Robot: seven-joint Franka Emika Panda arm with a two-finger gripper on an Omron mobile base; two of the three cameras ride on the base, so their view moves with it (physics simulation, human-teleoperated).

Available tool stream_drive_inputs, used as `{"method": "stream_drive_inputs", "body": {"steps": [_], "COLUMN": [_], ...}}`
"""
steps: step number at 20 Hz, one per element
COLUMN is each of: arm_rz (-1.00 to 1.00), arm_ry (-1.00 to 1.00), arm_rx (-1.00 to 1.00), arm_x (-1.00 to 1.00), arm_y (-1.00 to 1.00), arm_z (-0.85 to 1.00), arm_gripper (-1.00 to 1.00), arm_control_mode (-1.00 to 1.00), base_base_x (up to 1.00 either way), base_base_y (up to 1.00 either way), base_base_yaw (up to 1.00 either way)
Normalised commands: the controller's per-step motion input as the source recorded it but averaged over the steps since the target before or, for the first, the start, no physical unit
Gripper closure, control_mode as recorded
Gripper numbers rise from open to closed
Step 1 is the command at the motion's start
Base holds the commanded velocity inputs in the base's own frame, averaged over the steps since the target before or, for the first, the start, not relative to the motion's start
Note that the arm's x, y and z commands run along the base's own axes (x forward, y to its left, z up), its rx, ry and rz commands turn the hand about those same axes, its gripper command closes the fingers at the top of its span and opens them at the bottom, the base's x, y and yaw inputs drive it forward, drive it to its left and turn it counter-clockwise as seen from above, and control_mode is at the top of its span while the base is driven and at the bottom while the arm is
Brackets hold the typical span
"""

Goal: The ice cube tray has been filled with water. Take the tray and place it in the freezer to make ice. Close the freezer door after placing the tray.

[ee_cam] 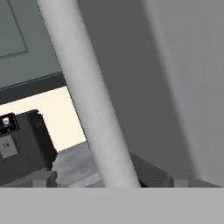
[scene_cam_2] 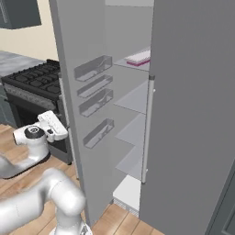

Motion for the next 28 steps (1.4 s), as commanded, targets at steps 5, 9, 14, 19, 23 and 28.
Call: {"method": "stream_drive_inputs", "body": {"steps": [5,9,14,19,23,28], "arm_rz": [-0.04,-0.09,-0.1,-0.03,0.01,0.05], "arm_ry": [-0.13,-0.03,0.0,-0.1,-0.11,-0.21], "arm_rx": [0.17,0.14,0.17,0.21,0.21,0.15], "arm_x": [-0.57,-0.28,-0.07,0.11,0.06,0.21], "arm_y": [-1.0,-1.0,-1.0,-1.0,-1.0,-1.0], "arm_z": [-0.01,-0.06,-0.01,0.06,0.0,0.02], "arm_gripper": [-1.0,-1.0,-1.0,-1.0,-1.0,-1.0], "arm_control_mode": [-1.0,-1.0,-1.0,-1.0,-1.0,-1.0], "base_base_x": [0.0,0.0,0.0,0.0,0.0,0.0], "base_base_y": [0.0,0.0,0.0,0.0,0.0,0.0], "base_base_yaw": [0.0,0.0,0.0,0.0,0.0,0.0]}}
